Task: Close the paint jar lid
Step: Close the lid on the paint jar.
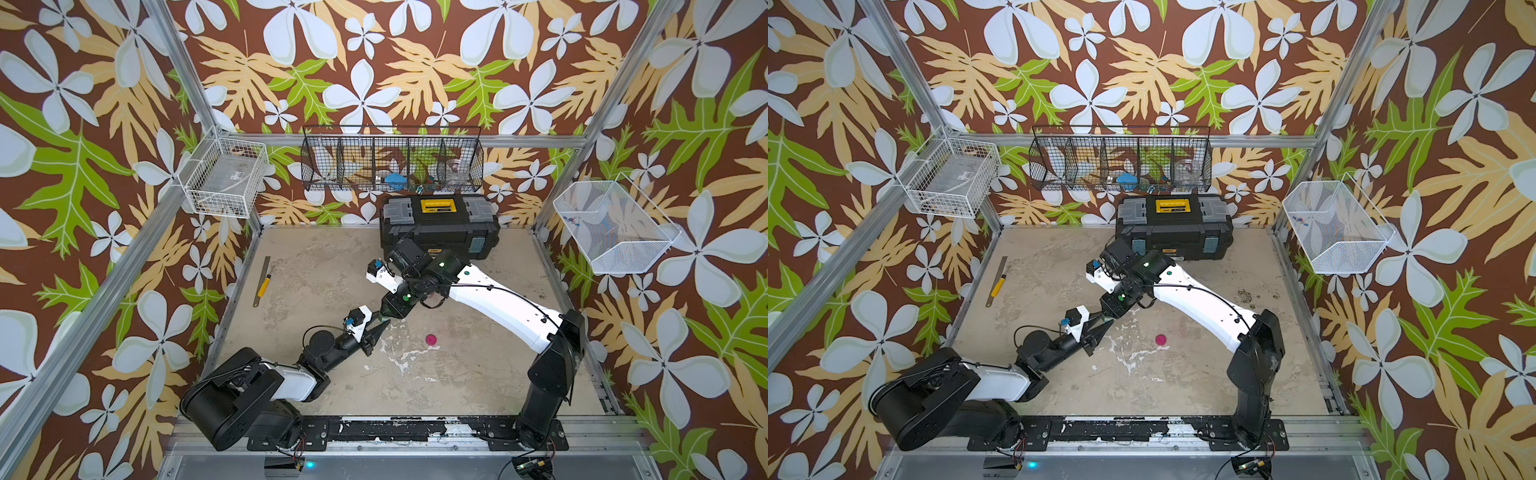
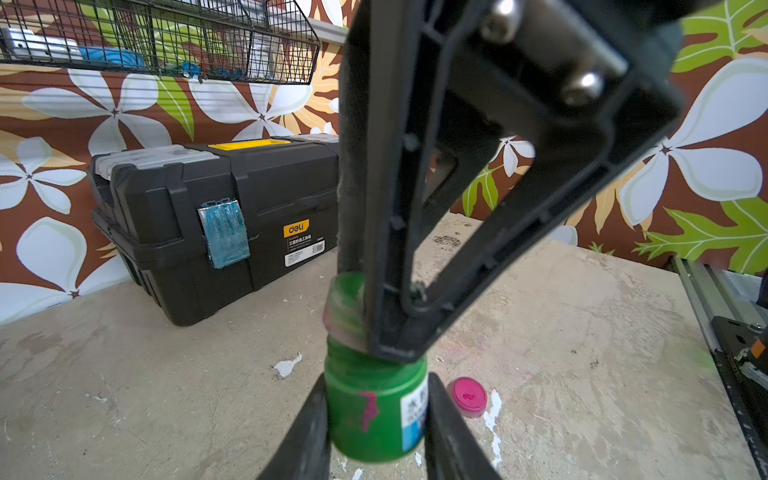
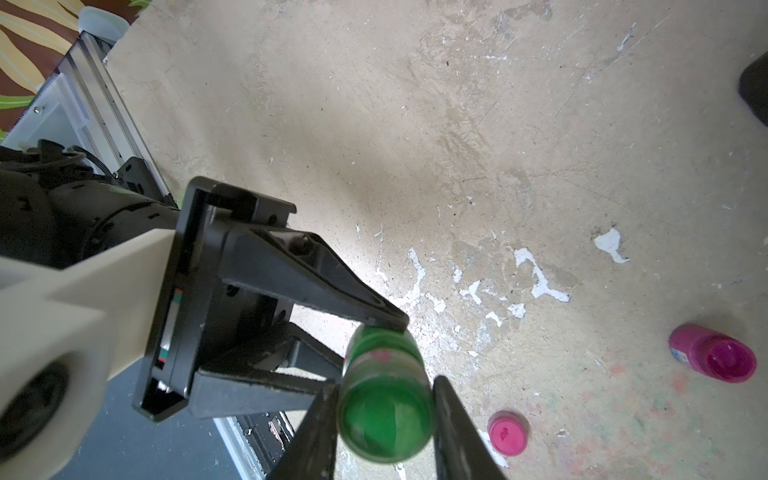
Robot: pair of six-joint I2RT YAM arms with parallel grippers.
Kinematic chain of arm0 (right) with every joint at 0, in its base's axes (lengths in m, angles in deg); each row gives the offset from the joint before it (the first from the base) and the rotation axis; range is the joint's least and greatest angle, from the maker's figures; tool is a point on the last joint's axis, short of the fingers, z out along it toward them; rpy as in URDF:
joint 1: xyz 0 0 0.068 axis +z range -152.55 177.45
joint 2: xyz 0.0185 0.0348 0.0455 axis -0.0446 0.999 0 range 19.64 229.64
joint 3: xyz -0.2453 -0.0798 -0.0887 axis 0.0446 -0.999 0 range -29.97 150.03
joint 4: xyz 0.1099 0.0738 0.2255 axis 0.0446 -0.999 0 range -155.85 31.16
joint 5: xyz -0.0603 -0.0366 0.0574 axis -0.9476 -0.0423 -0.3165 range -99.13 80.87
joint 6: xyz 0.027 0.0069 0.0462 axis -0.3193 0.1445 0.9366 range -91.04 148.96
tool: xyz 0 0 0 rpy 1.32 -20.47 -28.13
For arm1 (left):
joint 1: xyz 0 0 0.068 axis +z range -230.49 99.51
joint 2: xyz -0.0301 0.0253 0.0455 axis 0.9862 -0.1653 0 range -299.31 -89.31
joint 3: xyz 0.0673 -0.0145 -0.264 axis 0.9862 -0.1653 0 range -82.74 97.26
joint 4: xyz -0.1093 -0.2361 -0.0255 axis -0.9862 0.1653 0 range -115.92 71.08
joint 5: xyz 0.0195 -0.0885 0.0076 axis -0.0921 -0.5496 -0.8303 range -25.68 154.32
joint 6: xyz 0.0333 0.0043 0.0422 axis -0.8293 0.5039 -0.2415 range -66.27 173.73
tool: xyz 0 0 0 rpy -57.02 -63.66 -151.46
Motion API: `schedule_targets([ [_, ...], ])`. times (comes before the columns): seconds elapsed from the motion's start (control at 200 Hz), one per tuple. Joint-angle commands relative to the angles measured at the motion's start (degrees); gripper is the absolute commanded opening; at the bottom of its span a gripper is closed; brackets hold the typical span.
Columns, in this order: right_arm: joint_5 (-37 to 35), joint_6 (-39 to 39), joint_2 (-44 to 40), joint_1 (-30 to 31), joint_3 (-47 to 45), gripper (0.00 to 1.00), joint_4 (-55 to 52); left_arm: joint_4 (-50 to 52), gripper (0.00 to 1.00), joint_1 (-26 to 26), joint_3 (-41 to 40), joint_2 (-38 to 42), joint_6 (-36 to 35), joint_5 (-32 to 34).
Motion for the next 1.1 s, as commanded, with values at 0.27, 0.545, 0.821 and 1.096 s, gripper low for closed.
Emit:
schedule_targets([
  [0.27,2.0,0.0,1.4,-0.1,0.4,0.4,-1.2,-2.4,0.12,-0.2,0.1,0.6,-0.3,-0.1],
  [0.545,1.9,0.1,1.4,-0.1,0.2,0.42,-1.2,-2.2,0.12,-0.2,0.1,0.7,-0.2,0.0],
  [0.821,1.3,0.2,1.7,-0.1,0.8,0.49,-1.5,-2.1,0.12,-0.2,0.1,0.7,-0.2,0.2],
  [1.096,0.8,0.4,1.6,-0.2,2.9,0.63,-1.8,-2.1,0.12,-0.3,0.1,0.8,-0.2,0.3],
])
